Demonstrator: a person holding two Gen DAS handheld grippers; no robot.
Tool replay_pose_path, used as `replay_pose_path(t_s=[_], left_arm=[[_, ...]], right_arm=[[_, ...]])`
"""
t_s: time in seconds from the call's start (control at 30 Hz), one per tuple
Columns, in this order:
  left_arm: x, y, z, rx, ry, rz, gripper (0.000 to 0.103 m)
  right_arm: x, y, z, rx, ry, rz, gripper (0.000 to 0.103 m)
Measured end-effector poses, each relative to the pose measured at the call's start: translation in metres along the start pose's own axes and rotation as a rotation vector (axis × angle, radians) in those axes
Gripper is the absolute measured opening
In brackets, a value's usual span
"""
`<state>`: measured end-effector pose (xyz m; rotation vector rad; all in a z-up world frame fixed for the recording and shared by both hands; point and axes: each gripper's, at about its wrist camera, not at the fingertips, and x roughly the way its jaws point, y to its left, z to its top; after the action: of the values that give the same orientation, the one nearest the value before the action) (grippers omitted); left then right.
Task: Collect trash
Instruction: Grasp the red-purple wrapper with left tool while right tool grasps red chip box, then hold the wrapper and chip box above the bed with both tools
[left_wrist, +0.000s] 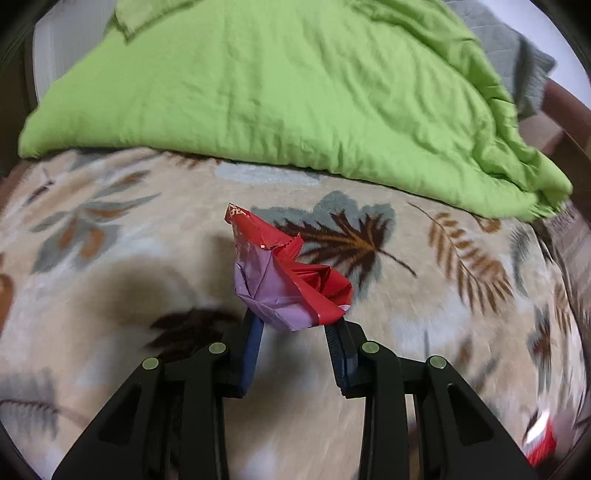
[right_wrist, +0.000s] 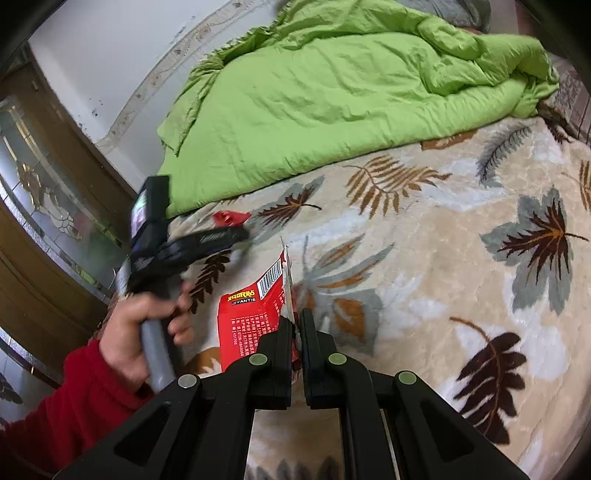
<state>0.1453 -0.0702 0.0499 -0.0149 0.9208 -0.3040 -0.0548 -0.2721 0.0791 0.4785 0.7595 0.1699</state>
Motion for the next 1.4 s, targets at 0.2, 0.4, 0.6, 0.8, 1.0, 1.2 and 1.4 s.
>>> replay_pose_path(t_s=[0.2, 0.4, 0.6, 0.8, 1.0, 1.2, 1.4], left_arm=[[-0.079, 0.009, -0.045, 0.036, -0.058, -0.017, 0.032], [-0.153, 0.002, -0.103, 0.079, -0.105, -0.001, 0.032], [-0.199, -0.012, -0.163, 0.090, -0.133, 0.050, 0.032], [-0.211, -0.019, -0.194, 0.088, -0.141, 0.089, 0.032], [-0.210, -0.020, -0.203, 0.096, -0.158, 0.126, 0.032], [-0.206, -0.022, -0.205, 0.110, -0.160, 0.138, 0.032], [-0.200, -0.022, -0.205, 0.111, -0.149, 0.135, 0.032]], right_arm=[[-0.014, 0.025, -0.021, -0.032, -0.011, -0.017, 0.005], [-0.032, 0.045, -0.045, -0.083, -0.029, -0.041, 0.005], [-0.056, 0.051, -0.065, -0.090, -0.051, -0.058, 0.005], [-0.075, 0.052, -0.086, -0.096, -0.073, -0.088, 0.005], [-0.084, 0.044, -0.091, -0.065, -0.095, -0.078, 0.005], [-0.080, 0.042, -0.089, -0.046, -0.083, -0.077, 0.005], [-0.076, 0.041, -0.088, -0.038, -0.073, -0.080, 0.005]])
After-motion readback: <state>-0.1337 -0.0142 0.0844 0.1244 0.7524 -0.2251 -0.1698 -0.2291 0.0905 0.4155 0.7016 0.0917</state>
